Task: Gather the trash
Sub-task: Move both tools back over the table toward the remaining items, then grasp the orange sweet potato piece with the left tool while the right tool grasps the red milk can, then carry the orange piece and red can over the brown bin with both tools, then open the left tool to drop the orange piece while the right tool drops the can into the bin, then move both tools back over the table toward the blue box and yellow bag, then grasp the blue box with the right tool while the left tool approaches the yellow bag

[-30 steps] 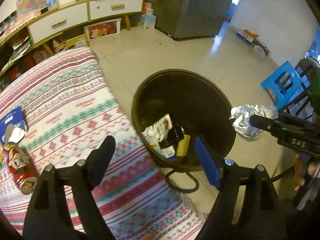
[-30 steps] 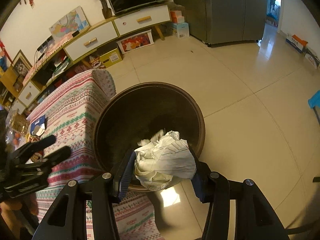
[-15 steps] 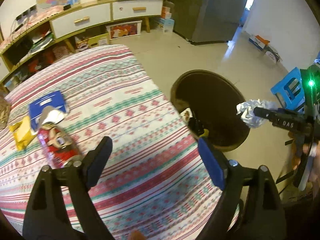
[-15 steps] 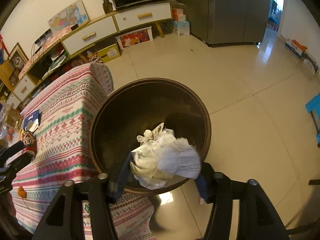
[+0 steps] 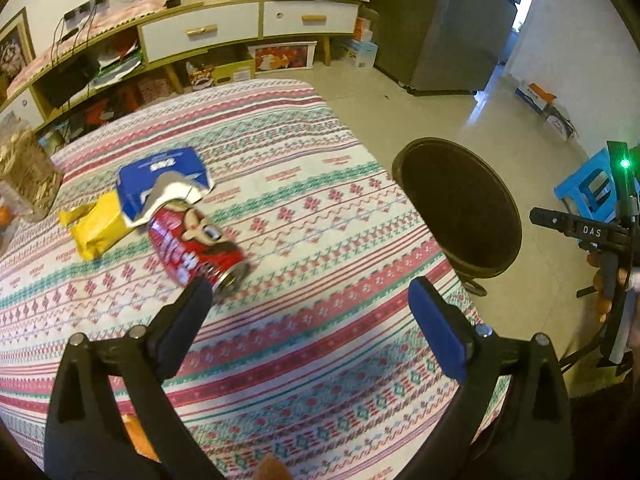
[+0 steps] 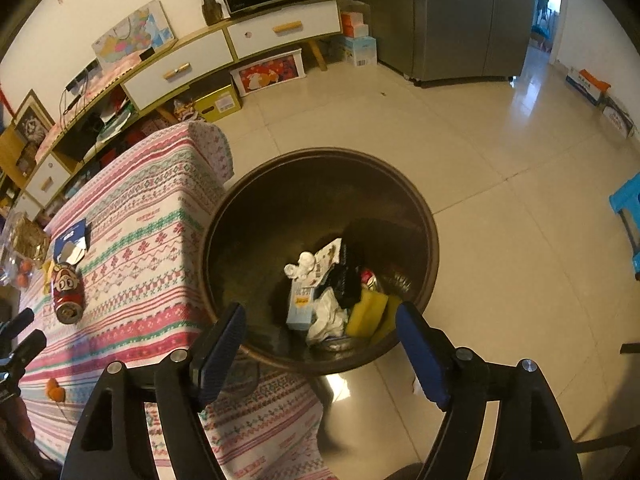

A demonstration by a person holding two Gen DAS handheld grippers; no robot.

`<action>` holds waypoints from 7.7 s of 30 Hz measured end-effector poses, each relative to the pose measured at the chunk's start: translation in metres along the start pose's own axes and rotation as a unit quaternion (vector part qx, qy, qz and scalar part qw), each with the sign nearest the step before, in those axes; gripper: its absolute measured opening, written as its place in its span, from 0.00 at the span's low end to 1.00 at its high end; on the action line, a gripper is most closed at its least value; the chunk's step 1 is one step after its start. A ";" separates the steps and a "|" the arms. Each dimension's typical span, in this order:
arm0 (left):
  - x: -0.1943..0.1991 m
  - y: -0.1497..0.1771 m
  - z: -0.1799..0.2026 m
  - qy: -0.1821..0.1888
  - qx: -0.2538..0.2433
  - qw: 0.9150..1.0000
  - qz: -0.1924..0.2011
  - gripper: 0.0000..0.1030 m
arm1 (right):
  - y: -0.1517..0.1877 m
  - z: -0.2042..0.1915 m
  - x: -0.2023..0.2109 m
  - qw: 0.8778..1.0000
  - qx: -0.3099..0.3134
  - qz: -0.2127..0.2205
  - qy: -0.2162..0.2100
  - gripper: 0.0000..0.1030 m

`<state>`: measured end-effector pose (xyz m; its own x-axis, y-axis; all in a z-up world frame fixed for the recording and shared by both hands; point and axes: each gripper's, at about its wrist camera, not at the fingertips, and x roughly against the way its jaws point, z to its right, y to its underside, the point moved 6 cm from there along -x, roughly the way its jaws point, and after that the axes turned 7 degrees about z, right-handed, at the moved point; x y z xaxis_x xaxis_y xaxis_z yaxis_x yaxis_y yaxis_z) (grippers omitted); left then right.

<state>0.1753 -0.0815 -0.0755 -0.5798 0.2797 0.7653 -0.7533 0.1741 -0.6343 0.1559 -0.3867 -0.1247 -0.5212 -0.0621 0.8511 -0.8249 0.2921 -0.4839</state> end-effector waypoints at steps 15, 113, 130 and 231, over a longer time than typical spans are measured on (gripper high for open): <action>0.030 0.004 -0.052 -0.017 0.033 0.999 0.009 0.96 | 0.003 -0.067 0.022 0.997 0.069 0.022 -0.007 0.80; 0.033 0.035 -0.161 -0.051 0.159 0.985 -0.037 0.38 | 0.022 -0.306 -0.029 0.968 0.158 -0.019 -0.193 0.64; -0.014 -0.005 -0.017 0.026 0.090 0.995 -0.031 0.38 | -0.017 -0.122 -0.011 0.993 0.049 0.002 -0.104 0.64; -0.055 -0.006 -0.220 -0.092 0.167 0.981 -0.026 0.86 | 0.001 -0.167 -0.037 0.994 0.098 -0.023 -0.032 0.80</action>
<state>0.2800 0.1100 -0.1384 -0.5610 0.0977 0.8221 -0.8252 -0.1450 -0.5459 0.2106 -0.2251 -0.1230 -0.4902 -0.1339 0.8613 -0.8714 0.0957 -0.4811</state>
